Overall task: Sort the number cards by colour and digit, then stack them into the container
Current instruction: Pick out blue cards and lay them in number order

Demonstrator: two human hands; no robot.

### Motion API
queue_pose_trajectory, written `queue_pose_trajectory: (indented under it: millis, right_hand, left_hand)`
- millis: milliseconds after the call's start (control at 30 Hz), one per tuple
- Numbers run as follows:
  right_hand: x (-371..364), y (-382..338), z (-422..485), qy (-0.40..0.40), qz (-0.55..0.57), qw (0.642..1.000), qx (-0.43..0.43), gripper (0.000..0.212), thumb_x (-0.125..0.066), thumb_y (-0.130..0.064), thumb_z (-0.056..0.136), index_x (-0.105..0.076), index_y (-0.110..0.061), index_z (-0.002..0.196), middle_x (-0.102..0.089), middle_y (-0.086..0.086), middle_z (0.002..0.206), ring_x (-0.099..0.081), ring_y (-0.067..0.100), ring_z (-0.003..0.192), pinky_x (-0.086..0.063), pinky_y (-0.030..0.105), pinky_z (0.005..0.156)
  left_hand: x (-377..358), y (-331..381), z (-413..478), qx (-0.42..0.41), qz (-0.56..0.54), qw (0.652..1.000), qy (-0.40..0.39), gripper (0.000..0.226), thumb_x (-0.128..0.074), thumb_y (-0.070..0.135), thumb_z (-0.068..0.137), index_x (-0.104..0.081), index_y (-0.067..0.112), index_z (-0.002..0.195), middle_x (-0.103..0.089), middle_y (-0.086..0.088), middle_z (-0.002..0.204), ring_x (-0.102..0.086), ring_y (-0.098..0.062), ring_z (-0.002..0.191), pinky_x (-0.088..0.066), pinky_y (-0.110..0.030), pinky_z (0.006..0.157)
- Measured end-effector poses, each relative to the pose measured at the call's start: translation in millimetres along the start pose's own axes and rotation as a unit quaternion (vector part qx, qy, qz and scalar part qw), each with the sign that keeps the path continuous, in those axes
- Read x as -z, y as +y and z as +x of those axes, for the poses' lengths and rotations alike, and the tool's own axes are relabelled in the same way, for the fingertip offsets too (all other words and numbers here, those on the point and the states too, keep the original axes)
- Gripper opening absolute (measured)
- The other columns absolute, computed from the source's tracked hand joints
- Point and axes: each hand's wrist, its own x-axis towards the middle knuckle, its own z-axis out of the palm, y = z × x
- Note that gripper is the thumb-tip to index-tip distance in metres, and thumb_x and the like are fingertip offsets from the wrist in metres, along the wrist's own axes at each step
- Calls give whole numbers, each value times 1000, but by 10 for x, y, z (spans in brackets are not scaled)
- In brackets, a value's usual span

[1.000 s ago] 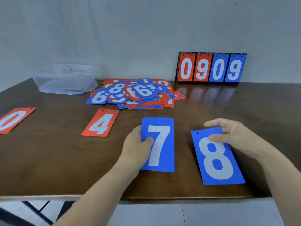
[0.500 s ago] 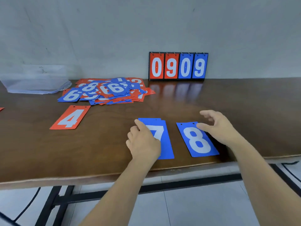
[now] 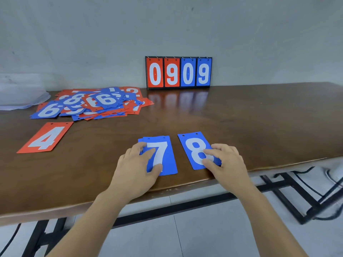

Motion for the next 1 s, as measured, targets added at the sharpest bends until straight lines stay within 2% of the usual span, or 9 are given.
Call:
queue_pose_trajectory:
  millis: [67,133,233,333,567,700,867,1000]
  right_hand:
    - [2,0,-1,2,7,1000,-4,29,-61,-33,91,-68,-27,119,-53,-8,130,-38,13,121,-31,28,91]
    - [2,0,-1,6,16,1000,-11,30,-61,-31,91,-68,-24,120,-53,-4,131,-38,14,122,-37,32,96]
    - [9,-6,6,3,24,1000,-20,29,-62,-30,91,-68,-23,119,-53,-3,131,-37,15,122,-39,36,99]
    - [27,-10,20,-1,32,999,-24,29,-63,-29,91,-68,-22,118,-53,-4,131,-38,14,122,-38,35,101]
    - [38,-28,16,1,26,999,-26,29,-63,-28,91,-68,-20,118,-54,-3,131,-39,15,120,-38,29,94]
    - [26,-37,16,11,24,999,-30,29,-63,-27,92,-68,-18,118,-55,-2,131,-39,14,119,-32,22,89]
    - [8,-43,9,19,20,999,-31,29,-62,-26,91,-68,-18,119,-55,-1,131,-40,17,120,-35,25,91]
    - [11,-43,-1,15,18,999,-34,29,-62,-27,92,-67,-18,119,-55,-1,131,-41,16,120,-37,28,92]
  left_hand:
    - [-33,23,15,12,20,1000,17,55,-42,49,97,-38,27,147,-16,0,158,-19,-17,143,-17,-32,115]
    - [-48,37,-6,24,34,999,23,55,-39,50,97,-37,27,148,-9,-3,161,-16,-21,145,-17,-34,116]
    - [-65,28,-39,39,11,999,14,57,-37,50,98,-36,24,148,-1,2,162,-30,-24,139,-32,-34,109]
    - [-72,17,-46,33,5,999,20,58,-36,50,98,-37,20,148,3,4,162,-31,-21,140,-40,-36,105]
    - [-106,146,-20,10,2,1000,12,55,-38,50,98,-40,20,144,0,2,162,-21,-24,145,-33,-36,111]
    - [-110,193,-16,9,-5,1000,10,53,-39,49,98,-42,19,142,-4,3,161,-25,-23,143,-36,-35,108]
    - [-106,165,-26,10,-8,1000,13,47,-39,46,98,-47,16,134,-6,2,160,-38,-21,133,-43,-34,99]
    - [-109,127,-33,5,3,1000,13,48,-38,46,99,-48,15,134,-14,-1,160,-38,-21,133,-39,-33,103]
